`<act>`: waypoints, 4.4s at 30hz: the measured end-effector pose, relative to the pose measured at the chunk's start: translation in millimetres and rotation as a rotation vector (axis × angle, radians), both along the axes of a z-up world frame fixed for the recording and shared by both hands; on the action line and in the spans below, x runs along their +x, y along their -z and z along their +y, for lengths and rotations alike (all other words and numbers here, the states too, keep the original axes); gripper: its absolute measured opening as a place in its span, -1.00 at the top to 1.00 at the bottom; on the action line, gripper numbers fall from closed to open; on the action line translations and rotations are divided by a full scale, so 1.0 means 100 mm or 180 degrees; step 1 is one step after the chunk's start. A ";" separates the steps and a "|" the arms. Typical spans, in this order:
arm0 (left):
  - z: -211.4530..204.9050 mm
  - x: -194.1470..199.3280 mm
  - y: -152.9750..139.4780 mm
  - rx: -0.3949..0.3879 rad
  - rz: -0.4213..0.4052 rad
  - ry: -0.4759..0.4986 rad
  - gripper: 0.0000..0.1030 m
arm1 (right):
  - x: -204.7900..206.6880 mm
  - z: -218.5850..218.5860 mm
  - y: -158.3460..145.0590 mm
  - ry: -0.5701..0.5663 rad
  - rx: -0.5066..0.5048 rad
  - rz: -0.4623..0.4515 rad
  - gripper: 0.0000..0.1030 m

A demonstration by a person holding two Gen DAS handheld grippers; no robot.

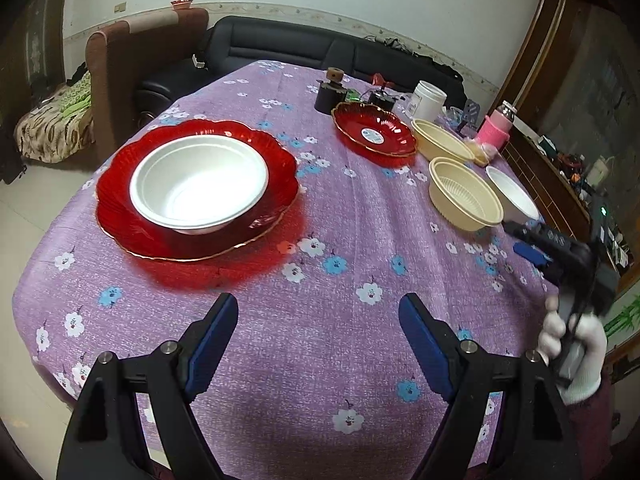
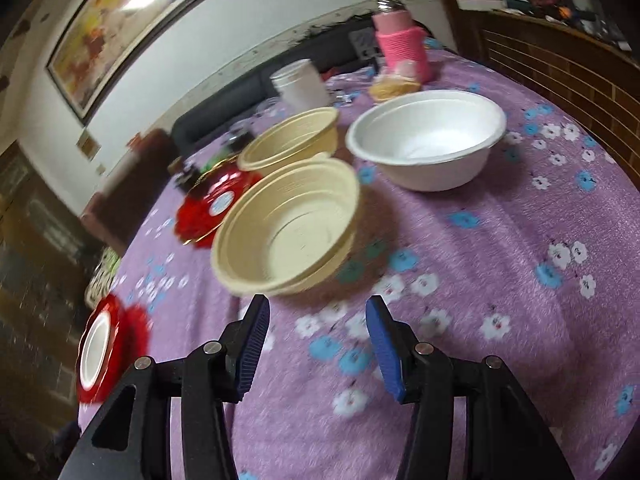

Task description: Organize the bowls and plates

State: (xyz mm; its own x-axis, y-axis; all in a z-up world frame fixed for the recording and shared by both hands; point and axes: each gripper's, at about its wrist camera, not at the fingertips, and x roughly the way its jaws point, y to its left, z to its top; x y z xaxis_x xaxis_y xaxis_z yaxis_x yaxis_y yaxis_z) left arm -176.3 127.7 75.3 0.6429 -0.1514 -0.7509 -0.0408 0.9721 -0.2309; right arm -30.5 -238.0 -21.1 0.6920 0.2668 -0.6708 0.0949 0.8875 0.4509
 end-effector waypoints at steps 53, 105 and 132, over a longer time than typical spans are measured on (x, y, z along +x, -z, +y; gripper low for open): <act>-1.22 1.47 0.46 0.0448 0.0461 0.0424 0.52 | 0.40 0.65 0.34 -0.1105 -0.0156 0.0099 0.69; -0.29 4.02 0.58 -0.0246 0.1009 0.0174 -0.49 | 2.25 0.98 0.26 -0.0754 0.0032 0.0588 0.58; 0.89 1.53 -0.23 0.0311 0.0627 -0.0324 0.29 | 0.48 2.55 -0.54 -0.1996 -0.0282 -0.0038 0.75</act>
